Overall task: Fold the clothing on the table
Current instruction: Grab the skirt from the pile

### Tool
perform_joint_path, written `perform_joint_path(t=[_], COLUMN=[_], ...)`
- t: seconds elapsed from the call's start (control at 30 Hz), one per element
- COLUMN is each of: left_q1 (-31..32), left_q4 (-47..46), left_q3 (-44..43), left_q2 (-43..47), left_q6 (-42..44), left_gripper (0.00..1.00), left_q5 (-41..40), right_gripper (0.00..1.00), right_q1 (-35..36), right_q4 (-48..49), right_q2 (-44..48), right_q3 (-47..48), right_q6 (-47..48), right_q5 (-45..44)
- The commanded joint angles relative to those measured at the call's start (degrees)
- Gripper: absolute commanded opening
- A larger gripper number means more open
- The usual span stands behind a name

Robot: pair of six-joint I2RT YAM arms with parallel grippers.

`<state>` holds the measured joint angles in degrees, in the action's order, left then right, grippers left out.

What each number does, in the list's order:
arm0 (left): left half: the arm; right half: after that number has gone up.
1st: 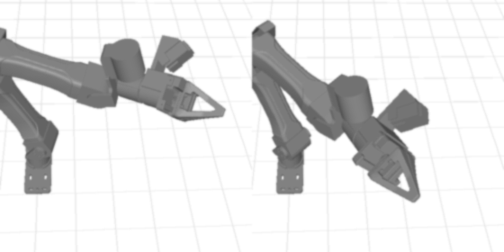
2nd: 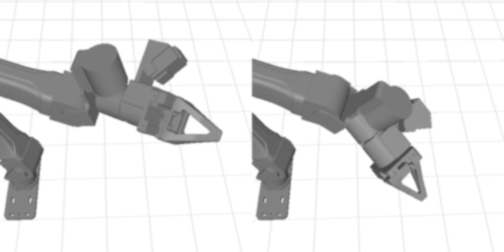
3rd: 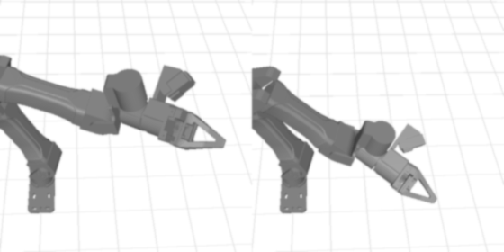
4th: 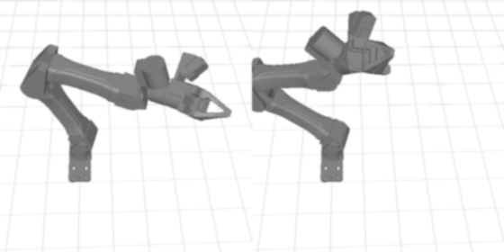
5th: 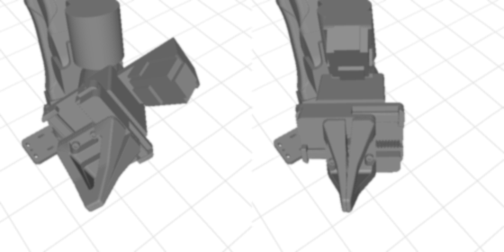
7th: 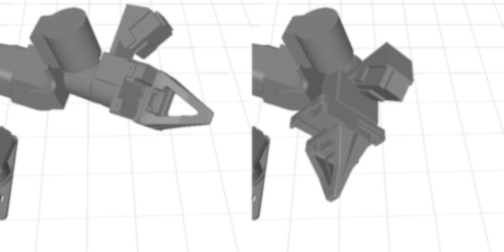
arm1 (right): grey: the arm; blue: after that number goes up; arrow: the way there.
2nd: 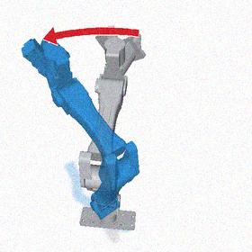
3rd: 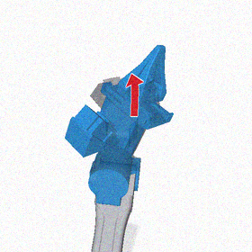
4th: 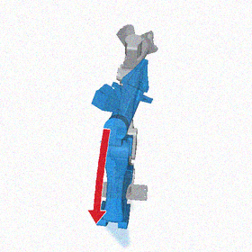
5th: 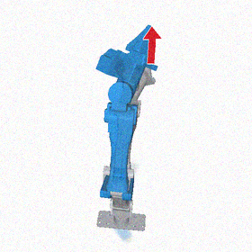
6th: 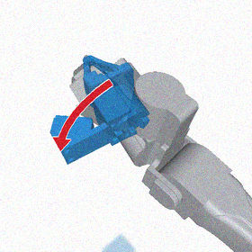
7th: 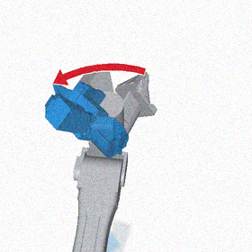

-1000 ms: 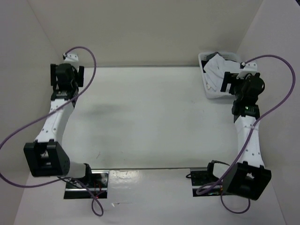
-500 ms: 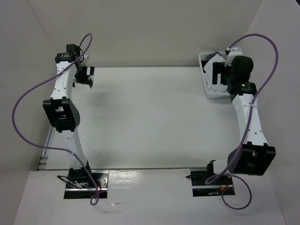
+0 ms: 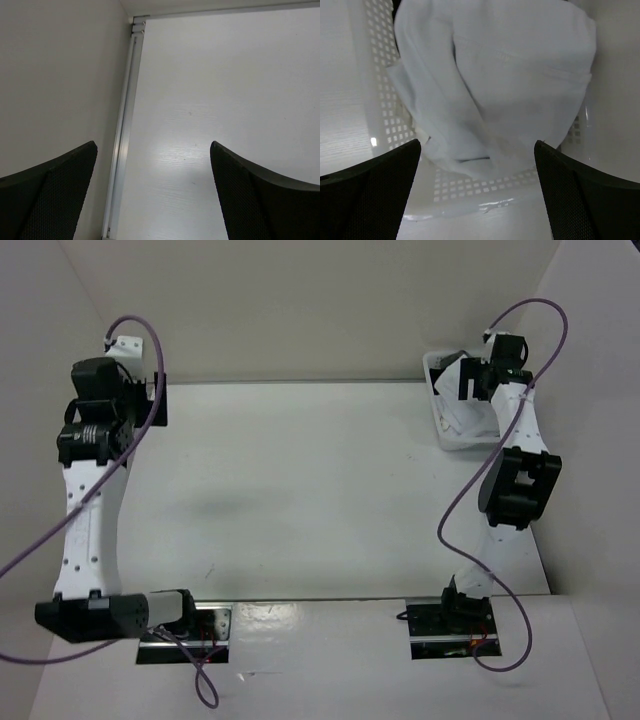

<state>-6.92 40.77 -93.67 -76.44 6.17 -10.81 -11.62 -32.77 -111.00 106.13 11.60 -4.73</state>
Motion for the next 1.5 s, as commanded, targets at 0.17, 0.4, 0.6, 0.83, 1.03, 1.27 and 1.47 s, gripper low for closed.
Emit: perform_joint_path(t=[0.17,0.4,0.6,0.83,1.03,1.27,1.47], left_q1=[-5.1,-10.5,-11.8,-12.9,-12.9,-12.9,-12.9], left_q4=[-5.0,-3.8,-1.5,-1.0,-1.0,-1.0,-1.0], left_q3=[13.5,19.0,21.7,26.4,29.1,30.2,30.2], left_q2=[9.4,14.7,17.4,19.9,21.5,21.5,21.5], left_q6=[-0.6,-2.7,-2.7,-2.1,-1.6,-1.6,-1.6], left_gripper=[0.99,0.99,0.99,0.99,0.99,0.99,0.99], left_q5=[0.3,5.3,7.4,8.6,9.2,9.2,10.5], right_gripper=[0.9,0.88,0.91,0.91,0.86,0.31,0.0], right_q1=[-4.8,-4.2,-5.4,-4.9,-2.4,-1.8,-1.8], right_q4=[-6.7,-7.0,-12.4,-19.4,-18.8,-19.4,-19.4], right_q2=[-20.4,-24.9,-23.7,-22.2,-21.5,-23.2,-19.5], right_q3=[27.7,29.7,32.5,33.1,29.1,27.9,27.4], right_q6=[-4.3,-2.9,-2.9,-0.4,3.0,3.5,3.5], right_q5=[1.8,0.2,7.3,15.0,11.0,9.9,8.6])
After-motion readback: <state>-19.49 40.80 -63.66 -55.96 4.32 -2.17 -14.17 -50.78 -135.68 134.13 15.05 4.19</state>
